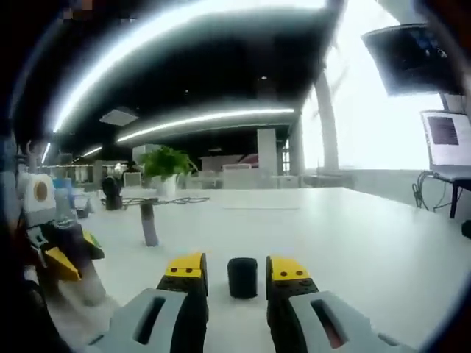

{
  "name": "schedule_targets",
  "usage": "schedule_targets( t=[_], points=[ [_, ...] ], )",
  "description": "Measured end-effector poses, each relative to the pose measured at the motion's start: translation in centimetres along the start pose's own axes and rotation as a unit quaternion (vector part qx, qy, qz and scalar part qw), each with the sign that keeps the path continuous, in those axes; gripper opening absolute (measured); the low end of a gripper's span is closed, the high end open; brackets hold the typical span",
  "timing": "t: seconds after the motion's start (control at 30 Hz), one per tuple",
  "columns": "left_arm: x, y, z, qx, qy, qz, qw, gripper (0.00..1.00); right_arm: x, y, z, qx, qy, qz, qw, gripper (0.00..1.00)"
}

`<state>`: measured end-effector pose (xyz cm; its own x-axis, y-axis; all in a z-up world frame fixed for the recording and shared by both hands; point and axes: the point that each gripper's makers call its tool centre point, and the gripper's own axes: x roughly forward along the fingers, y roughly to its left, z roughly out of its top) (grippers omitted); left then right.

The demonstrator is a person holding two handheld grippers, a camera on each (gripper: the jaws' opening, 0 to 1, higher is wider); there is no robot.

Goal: Pick up cosmetic bottle twist off cap place on table pick up cap screw tight cap place on table

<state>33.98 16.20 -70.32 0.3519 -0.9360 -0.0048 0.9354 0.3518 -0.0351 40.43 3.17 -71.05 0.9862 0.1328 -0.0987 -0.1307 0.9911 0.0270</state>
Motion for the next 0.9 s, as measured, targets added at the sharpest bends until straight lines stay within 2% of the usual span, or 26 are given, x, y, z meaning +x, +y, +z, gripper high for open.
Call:
schedule_targets(
  t=[0.13, 0.33, 0.4, 0.43, 0.47, 0.77, 0.83, 0.9],
  points=[
    [0.0, 0.0, 0.0, -0.001, 0.000, -0.001, 1.0000, 0.15, 0.8, -0.3, -0.5, 0.008, 0.019, -0.021, 0.9996, 0.24],
    [0.0, 0.0, 0.0, 0.000, 0.000, -0.003, 1.0000, 0.15, 1.9, -0.1, -1.5, -0.014, 0.048, -0.030, 0.9983, 0.24],
    [-0.1, 0.1, -0.1, 0.001, 0.000, -0.003, 1.0000, 0.15, 2.1, 0.1, -2.0, -0.001, 0.056, -0.028, 0.9980, 0.24],
    [-0.1, 0.2, -0.1, 0.001, -0.001, -0.003, 1.0000, 0.15, 2.1, 0.1, -2.1, -0.008, 0.060, -0.030, 0.9977, 0.24],
    [-0.1, 0.2, -0.1, 0.002, -0.001, -0.003, 1.0000, 0.15, 2.1, 0.1, -1.7, -0.020, 0.050, -0.033, 0.9980, 0.24],
    [0.0, 0.2, 0.0, 0.006, -0.001, -0.002, 1.0000, 0.15, 2.0, -0.2, -2.4, -0.041, 0.067, -0.042, 0.9961, 0.19],
    [0.0, 0.1, 0.0, 0.005, -0.001, -0.003, 1.0000, 0.15, 2.1, -0.3, -2.5, -0.047, 0.070, -0.046, 0.9954, 0.14],
    [0.0, 0.2, 0.0, 0.004, 0.000, -0.001, 1.0000, 0.15, 2.1, -0.4, -2.4, -0.052, 0.068, -0.046, 0.9953, 0.13]
  ],
)
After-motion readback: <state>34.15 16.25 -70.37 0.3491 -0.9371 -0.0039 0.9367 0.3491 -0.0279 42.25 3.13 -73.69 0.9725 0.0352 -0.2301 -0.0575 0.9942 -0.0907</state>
